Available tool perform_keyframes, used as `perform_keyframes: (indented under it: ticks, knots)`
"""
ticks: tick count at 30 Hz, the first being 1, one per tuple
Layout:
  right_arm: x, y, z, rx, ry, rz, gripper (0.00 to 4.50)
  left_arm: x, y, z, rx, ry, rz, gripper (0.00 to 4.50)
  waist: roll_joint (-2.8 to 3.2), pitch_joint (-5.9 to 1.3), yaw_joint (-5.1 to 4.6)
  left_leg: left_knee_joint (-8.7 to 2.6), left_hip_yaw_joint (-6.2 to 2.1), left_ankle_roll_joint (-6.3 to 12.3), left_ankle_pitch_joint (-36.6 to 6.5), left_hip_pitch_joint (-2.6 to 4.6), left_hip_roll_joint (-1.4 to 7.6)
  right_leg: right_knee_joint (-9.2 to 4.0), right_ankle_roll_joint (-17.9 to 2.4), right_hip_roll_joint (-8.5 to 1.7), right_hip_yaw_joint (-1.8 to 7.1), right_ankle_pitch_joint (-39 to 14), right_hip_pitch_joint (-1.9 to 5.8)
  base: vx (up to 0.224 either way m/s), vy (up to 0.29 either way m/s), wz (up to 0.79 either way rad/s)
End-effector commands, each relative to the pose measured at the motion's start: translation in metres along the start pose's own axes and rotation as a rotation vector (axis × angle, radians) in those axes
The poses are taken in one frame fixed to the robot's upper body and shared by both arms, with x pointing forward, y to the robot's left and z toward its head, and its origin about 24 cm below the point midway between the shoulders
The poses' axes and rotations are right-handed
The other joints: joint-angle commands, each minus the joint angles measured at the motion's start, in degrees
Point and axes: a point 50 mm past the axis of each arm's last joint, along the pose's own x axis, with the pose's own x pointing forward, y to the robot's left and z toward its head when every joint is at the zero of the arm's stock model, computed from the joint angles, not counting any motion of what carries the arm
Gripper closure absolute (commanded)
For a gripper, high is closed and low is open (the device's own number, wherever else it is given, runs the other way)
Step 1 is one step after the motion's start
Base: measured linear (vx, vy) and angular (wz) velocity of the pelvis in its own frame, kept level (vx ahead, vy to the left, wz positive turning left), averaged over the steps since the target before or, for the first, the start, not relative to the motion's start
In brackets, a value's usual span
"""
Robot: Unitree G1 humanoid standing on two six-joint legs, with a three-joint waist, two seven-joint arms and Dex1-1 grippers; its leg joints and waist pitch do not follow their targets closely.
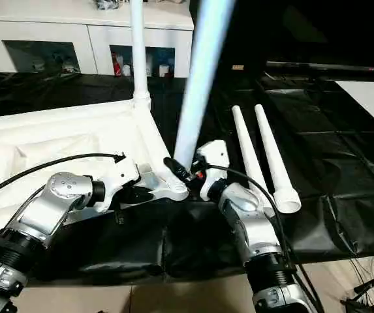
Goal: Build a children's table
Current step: Insert table leg to table base
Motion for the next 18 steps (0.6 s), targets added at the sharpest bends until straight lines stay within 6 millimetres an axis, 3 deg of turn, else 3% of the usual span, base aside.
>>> perform_keyframes:
  ticks: [1,12,18]
  knots:
    - [-0.009,-0.003,-0.031,0.053,0.201,-0.005,2.65,0.002,-0.006,-0.017,-0.033,0.064,-0.014,4.5,0.36,-2.59,-0.28,-4.61,0.22,-0.33,-25.37,0.67,0.17,-5.05,-9.03,-1.23,0.74,-20.66,1.65,0.0,0.0,0.0]
    - [-0.003,-0.012,-0.034,0.077,0.308,-0.014,2.65,0.002,-0.007,-0.018,-0.012,0.074,-0.013,4.5,-0.13,-2.25,-1.22,-4.71,-0.27,-1.39,-30.11,0.97,0.13,-6.14,-5.89,-1.61,0.57,-30.81,0.82,0.0,0.0,0.0]
    - [-0.004,-0.008,-0.037,0.089,0.306,-0.013,2.65,0.002,-0.01,-0.021,-0.022,0.082,-0.023,4.5,-0.2,-2.35,-1.33,-4.85,-0.31,-1.45,-30.98,1.01,0.21,-6.14,-6.12,-1.44,0.61,-29.16,0.66,0.0,0.0,0.0]
